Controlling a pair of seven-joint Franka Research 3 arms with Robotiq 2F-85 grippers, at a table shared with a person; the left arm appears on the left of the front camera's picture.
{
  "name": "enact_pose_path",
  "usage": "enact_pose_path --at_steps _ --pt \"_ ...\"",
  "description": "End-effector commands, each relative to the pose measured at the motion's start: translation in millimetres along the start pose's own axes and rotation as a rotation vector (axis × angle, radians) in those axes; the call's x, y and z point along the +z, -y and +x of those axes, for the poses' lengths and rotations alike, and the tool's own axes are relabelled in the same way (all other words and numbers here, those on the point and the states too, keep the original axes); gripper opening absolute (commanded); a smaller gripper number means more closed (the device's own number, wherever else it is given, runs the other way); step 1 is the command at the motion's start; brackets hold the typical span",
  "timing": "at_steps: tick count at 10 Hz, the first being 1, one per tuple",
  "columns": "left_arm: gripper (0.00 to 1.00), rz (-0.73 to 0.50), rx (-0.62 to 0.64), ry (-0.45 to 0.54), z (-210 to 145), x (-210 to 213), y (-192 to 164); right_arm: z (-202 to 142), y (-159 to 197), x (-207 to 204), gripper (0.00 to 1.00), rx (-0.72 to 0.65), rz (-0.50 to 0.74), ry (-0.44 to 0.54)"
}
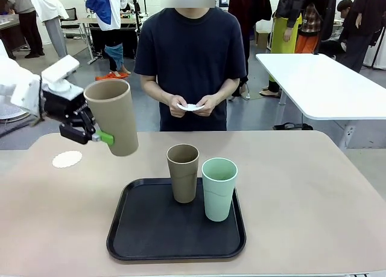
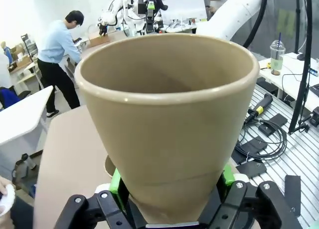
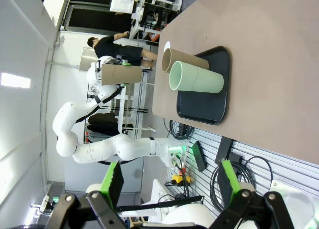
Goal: Place coasters on the table and set cups on them.
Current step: Pick up one Reusable plastic cup and place it on a coaster set by the human.
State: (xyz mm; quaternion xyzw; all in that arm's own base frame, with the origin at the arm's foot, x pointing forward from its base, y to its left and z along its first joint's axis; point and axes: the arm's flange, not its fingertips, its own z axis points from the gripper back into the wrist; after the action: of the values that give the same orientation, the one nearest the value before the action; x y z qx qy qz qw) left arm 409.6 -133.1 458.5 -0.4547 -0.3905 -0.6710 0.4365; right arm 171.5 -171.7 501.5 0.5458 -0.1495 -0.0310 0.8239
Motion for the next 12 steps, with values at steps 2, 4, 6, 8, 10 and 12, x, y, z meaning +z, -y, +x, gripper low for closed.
enact_pose_path --at_steps 2,4,6,8,10,12 --pt "0.64 0.053 0.034 -0.037 14 -3 11 1 1 1 1.00 0.021 0.024 0.004" --pt "0.64 0.011 -0.002 -0.016 19 2 4 1 1 1 1.00 0.021 0.024 0.004" --pt "0.64 0.011 -0.002 -0.016 19 2 4 1 1 1 1.00 0.021 0.024 0.004" --pt "0.83 0.076 0.019 0.034 8 42 -16 1 1 1 1.00 0.021 0.024 0.004" --pt "0.83 0.223 0.054 0.076 -13 139 -26 1 1 1 1.00 0.021 0.024 0.004" --pt "0.83 0.349 0.135 0.055 -33 223 -17 1 1 1 1.00 0.021 0.024 0.004"
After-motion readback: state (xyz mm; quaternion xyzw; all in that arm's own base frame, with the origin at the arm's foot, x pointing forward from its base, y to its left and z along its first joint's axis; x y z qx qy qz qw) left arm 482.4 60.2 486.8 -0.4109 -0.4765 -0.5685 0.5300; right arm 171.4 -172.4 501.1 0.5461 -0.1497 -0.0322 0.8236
